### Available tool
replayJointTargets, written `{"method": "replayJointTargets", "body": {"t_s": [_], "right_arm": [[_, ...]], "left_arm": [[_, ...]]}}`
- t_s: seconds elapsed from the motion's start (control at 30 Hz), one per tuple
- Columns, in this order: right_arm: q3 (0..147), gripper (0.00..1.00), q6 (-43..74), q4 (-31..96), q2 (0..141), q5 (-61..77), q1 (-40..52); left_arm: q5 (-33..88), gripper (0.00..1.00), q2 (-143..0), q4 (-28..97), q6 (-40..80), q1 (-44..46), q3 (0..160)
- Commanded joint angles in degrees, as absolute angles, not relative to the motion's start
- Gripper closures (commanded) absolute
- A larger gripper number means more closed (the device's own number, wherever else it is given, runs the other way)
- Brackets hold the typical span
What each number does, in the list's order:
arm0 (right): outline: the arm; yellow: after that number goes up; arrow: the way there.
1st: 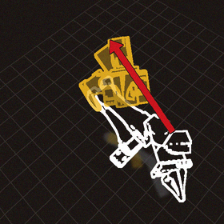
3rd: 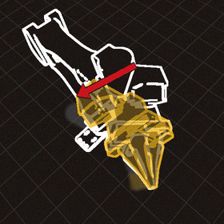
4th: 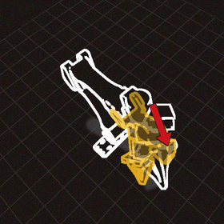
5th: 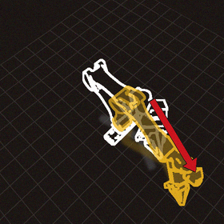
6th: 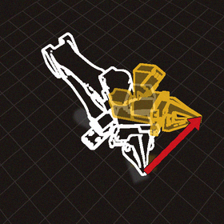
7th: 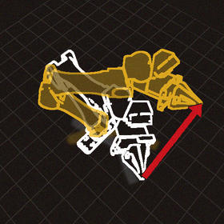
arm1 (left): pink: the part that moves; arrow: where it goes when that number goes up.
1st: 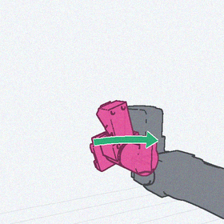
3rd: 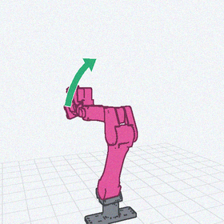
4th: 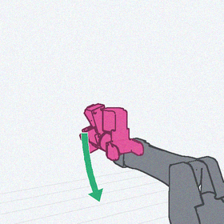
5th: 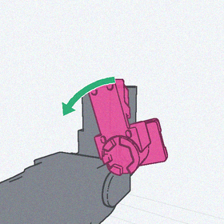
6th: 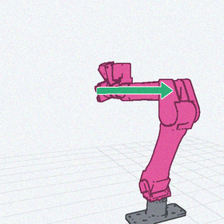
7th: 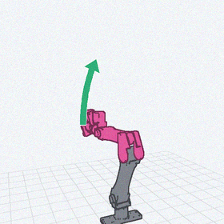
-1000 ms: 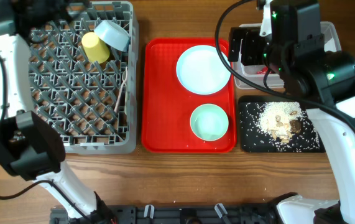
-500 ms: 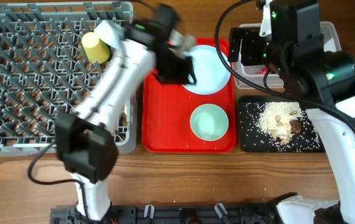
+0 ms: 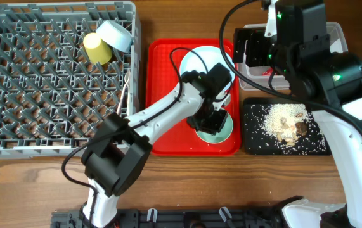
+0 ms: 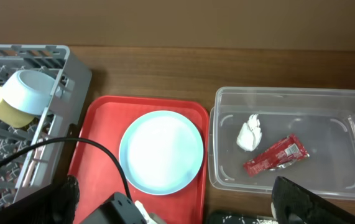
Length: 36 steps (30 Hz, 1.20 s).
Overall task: Sort waste into correct bins and load items into the dishwasher rack
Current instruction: 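Release the bowl in the rack and reach left gripper to green bowl, then grasp the green bowl and lift it left over the rack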
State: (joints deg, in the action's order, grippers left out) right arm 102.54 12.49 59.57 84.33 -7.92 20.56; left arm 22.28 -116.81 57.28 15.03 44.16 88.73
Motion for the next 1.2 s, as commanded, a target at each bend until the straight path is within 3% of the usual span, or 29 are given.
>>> {"method": "replayJointTargets", "body": {"t_s": [0.0, 0.13, 0.2, 0.4, 0.47, 0.53, 0.67, 0.8, 0.87, 0.9, 1.0, 1.17], "right_arm": [[102.6, 0.0, 12.0, 59.4, 85.0, -7.6, 20.4], [102.6, 0.0, 12.0, 59.4, 85.0, -7.6, 20.4], [102.6, 0.0, 12.0, 59.4, 85.0, -7.6, 20.4], [102.6, 0.0, 12.0, 59.4, 85.0, -7.6, 20.4], [102.6, 0.0, 12.0, 59.4, 85.0, -7.6, 20.4], [102.6, 0.0, 12.0, 59.4, 85.0, -7.6, 20.4], [102.6, 0.0, 12.0, 59.4, 85.0, -7.6, 20.4], [102.6, 0.0, 12.0, 59.4, 85.0, -7.6, 20.4], [102.6, 0.0, 12.0, 59.4, 85.0, -7.6, 20.4], [102.6, 0.0, 12.0, 59.4, 85.0, -7.6, 20.4], [102.6, 0.0, 12.0, 59.4, 85.0, -7.6, 20.4], [102.6, 0.0, 12.0, 59.4, 85.0, -7.6, 20.4]], "left_arm": [[6.8, 0.96, -117.6, 52.0, 20.4, 43.7, 82.6], [-12.4, 0.95, -117.6, 50.6, 23.3, 42.8, 81.6], [-20.1, 0.9, -117.6, 51.1, 23.4, 41.5, 81.6], [-30.9, 0.77, -117.3, 51.4, 23.4, 37.0, 82.1], [-30.6, 0.74, -116.7, 52.0, 23.4, 35.7, 83.2], [-28.0, 0.56, -115.2, 52.8, 23.4, 34.9, 84.6], [-18.3, 0.56, -109.2, 52.9, 23.4, 33.7, 87.0], [-3.2, 0.8, -102.6, 52.5, 23.4, 33.1, 87.1], [1.3, 0.96, -102.1, 53.0, 23.3, 33.3, 87.1], [2.9, 0.96, -102.4, 53.1, 23.2, 33.7, 86.7], [3.1, 0.74, -103.9, 52.8, 23.1, 35.1, 84.4], [3.2, 0.7, -106.7, 48.1, 23.1, 36.6, 78.1]]}}
